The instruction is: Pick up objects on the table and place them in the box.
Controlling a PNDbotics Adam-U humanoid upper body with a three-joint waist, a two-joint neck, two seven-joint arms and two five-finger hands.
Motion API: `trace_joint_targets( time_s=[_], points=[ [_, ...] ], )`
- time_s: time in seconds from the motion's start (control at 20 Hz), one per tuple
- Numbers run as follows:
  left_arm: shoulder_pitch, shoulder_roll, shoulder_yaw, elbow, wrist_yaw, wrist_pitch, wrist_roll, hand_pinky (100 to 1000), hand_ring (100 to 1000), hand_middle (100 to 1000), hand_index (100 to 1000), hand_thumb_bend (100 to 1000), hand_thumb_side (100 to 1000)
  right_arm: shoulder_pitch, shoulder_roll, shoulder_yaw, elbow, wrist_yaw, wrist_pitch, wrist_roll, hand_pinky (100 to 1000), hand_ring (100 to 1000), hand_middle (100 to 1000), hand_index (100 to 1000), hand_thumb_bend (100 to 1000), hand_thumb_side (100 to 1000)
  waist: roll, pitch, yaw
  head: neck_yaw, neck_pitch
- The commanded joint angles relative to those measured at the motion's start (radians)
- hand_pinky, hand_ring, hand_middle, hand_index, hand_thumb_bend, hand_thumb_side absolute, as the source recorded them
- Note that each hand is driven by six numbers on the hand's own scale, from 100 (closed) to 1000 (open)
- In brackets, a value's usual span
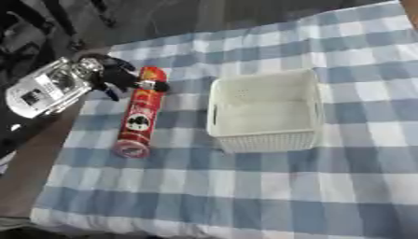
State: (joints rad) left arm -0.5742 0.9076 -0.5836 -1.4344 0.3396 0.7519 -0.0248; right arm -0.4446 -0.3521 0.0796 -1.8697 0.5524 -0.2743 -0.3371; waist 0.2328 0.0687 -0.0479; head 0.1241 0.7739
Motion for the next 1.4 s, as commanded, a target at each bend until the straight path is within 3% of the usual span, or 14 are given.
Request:
trace_joint_targets(
  time_s=[0.05,1.4],
  points=[
    [-0.018,0.013,0.01,0.018,-0.01,-0.004,-0.02,664,806,892,977,855,483,-0.007,-0.008,-0.003,-0.011,0.003,0.002,-0.002,488,653,681,693,100,980,-0.007,-0.008,-0.001,0.014,-0.004],
    [0.021,-0.005,0.054,0.109,-0.094,-0.069,-0.066,675,807,892,971,844,513,-0.02,-0.012,0.0,-0.013,-0.007,-0.007,0.014,491,655,679,696,100,977,-0.023,0.01,-0.016,0.021,-0.004]
  ],
)
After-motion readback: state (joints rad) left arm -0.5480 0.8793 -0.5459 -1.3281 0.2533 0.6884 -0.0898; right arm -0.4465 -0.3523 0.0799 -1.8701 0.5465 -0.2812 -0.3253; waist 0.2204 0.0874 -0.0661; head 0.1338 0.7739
